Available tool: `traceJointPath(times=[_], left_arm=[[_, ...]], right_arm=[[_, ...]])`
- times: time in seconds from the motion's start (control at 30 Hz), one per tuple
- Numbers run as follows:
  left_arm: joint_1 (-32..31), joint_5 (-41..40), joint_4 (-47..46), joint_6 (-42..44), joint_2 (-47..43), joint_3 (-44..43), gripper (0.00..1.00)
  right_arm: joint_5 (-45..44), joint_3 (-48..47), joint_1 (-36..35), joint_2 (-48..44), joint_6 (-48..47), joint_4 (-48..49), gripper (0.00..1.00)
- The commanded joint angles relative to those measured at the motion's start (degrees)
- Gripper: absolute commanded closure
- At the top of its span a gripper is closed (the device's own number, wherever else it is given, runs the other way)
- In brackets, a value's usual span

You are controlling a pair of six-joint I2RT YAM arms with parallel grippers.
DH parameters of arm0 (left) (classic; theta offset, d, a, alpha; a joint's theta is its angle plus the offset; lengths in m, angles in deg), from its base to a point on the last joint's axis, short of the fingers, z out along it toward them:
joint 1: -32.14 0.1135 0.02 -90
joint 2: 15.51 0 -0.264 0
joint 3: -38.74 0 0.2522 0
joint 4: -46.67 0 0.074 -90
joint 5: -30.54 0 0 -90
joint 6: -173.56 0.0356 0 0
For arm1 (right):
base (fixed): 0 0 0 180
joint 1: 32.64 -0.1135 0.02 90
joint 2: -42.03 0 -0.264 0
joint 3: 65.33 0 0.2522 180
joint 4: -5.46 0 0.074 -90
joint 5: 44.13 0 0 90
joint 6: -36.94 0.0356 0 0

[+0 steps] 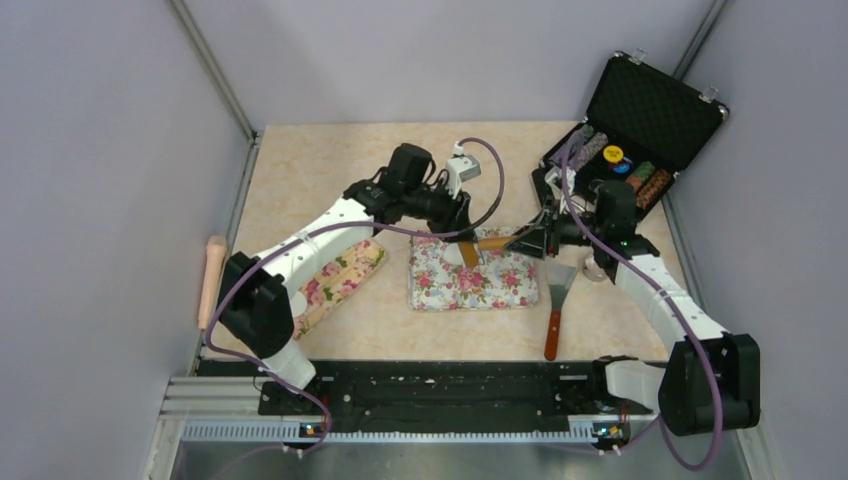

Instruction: Roll out the dumpling wrappers from the dough

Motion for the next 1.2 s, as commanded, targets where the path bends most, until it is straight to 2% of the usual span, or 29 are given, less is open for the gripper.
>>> traceJointPath(times=[0.0, 0.03, 0.1, 0.27, 0.3, 0.43, 0.53, 0.63, 0.7, 0.83, 1.0, 1.17], left_arm=[[-0.3, 2.7, -5.4, -1.7, -0.5, -0.9, 1.00], [-0.3, 2.7, -5.3, -1.7, -0.5, -1.0, 1.00], [-0.3, 2.8, -5.2, -1.8, -0.5, -1.3, 0.90], [0.3, 3.4, -4.0, -1.4, -2.1, -2.1, 0.42], [1.0, 3.7, -3.8, -1.4, -2.9, -2.3, 0.29], [4.5, 2.9, -3.6, -0.7, -7.5, -1.6, 0.03], [7.3, -2.0, -2.1, 3.0, -10.7, -0.3, 0.01], [8.9, -12.9, -1.0, 6.7, -12.0, 2.2, 0.01], [9.3, -20.0, -0.2, 10.9, -11.2, 4.3, 0.01], [9.5, -30.7, 0.7, 13.1, -7.1, 7.0, 0.01], [9.5, -35.1, 0.5, 13.6, 1.2, 7.5, 0.06], [9.6, -36.2, -1.9, 13.7, 7.0, 7.0, 0.11]], right_arm=[[-3.6, -4.0, -1.2, 0.6, -4.1, -2.5, 1.00], [-4.8, -4.4, -1.2, 0.9, -4.8, -3.4, 1.00], [-5.8, -5.0, -1.2, 1.3, -6.1, -4.8, 1.00], [-8.1, -5.9, -1.1, 0.6, -10.0, -7.3, 1.00], [-8.8, -6.1, -1.1, 0.2, -10.6, -7.8, 1.00], [-13.2, -7.2, -1.2, -2.3, -13.7, -10.4, 1.00], [-16.9, -8.6, -1.2, -4.8, -17.6, -12.7, 1.00], [-20.5, -10.4, -1.5, -6.7, -20.1, -14.1, 1.00], [-24.6, -12.5, -3.3, -7.5, -23.0, -15.9, 1.00], [-33.0, -17.5, -10.1, -7.7, -32.0, -20.6, 1.00], [-43.5, -19.3, -19.5, -7.9, -44.6, -24.2, 1.00], [-42.5, -14.4, -20.7, -9.8, -49.9, -24.8, 1.00]])
